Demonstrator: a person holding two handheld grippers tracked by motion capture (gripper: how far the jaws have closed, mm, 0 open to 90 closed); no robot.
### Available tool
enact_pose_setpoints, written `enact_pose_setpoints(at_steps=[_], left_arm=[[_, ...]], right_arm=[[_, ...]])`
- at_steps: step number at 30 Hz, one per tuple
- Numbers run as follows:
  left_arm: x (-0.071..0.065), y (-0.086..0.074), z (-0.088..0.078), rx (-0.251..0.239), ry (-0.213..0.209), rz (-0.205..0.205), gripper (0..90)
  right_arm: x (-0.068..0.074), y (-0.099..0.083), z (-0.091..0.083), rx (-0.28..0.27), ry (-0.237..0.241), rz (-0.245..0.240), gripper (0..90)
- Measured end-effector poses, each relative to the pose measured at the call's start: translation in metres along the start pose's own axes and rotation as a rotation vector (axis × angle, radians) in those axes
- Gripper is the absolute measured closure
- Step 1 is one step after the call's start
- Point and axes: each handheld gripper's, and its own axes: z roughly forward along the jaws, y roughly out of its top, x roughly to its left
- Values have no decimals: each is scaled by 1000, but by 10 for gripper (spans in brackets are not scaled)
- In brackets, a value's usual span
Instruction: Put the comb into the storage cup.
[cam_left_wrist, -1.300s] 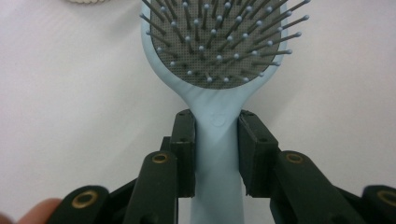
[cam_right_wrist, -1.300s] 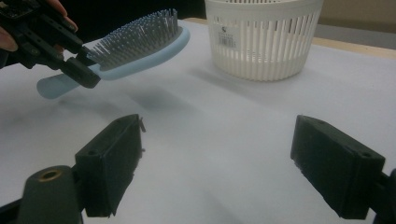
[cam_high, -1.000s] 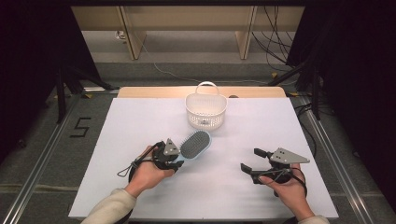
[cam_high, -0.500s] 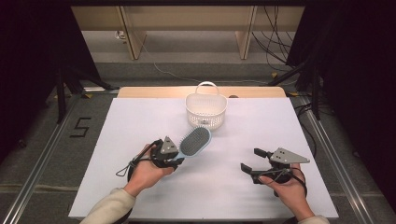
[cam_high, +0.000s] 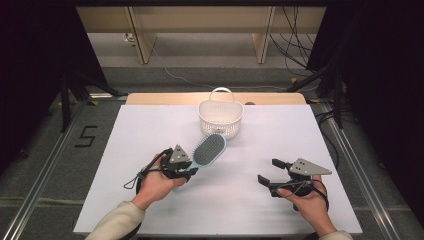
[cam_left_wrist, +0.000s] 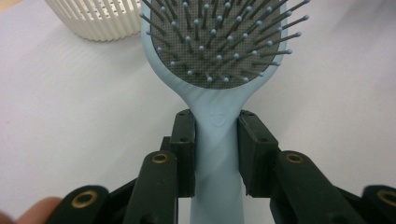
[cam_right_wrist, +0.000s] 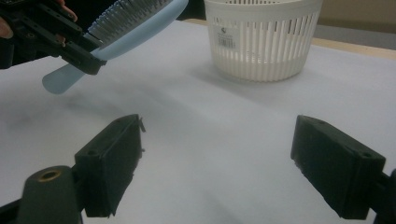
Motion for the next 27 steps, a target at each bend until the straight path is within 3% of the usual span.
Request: enact_pose_setpoints(at_steps=[27], left_arm=[[6,1,-5,-90,32,-35,697]], right_arm=[[0,0,0,-3,-2,4,167]])
